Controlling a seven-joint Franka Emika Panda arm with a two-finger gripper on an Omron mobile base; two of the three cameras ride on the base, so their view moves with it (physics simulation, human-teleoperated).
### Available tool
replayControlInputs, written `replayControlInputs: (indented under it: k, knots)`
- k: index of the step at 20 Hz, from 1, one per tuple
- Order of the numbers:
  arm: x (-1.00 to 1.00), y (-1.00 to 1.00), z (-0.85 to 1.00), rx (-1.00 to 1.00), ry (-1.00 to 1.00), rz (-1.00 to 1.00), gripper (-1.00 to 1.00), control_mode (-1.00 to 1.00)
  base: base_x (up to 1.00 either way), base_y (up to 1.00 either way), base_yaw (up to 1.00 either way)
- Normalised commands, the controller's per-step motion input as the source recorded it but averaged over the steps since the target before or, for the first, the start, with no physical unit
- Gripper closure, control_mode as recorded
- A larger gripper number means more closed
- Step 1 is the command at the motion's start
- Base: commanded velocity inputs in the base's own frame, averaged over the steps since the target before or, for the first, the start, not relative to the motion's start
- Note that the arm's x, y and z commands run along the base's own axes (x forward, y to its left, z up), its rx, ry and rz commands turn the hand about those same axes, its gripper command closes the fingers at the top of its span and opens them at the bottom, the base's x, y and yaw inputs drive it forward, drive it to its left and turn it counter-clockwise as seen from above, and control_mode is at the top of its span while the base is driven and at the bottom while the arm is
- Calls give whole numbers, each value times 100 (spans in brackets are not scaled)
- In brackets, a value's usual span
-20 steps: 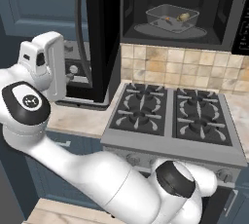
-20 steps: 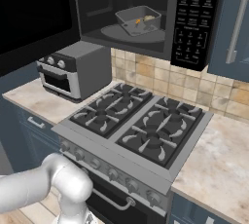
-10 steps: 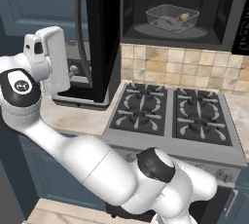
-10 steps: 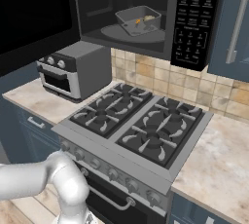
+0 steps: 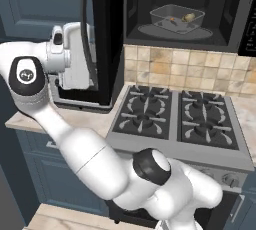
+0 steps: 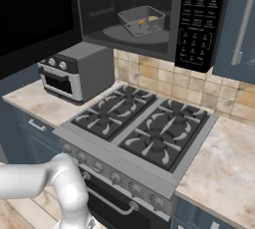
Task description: Place the tupperware containing the shrimp and mushroom meal in the microwave. Close the microwave door and press the start button to reheat the meal.
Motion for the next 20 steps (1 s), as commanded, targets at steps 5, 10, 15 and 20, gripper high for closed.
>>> replayControlInputs:
  k: [5, 10, 15, 20]
  knots:
    - [-34, -100, 0, 3, 0, -26, -100, -100, 0, 0, 0]
    - [-59, -100, 0, 9, -5, -20, -100, -100, 0, 0, 0]
    - [-49, -100, -7, 12, -10, -16, -100, -100, 0, 0, 0]
    - [-15, -100, -9, 13, -14, -4, -100, -100, 0, 0, 0]
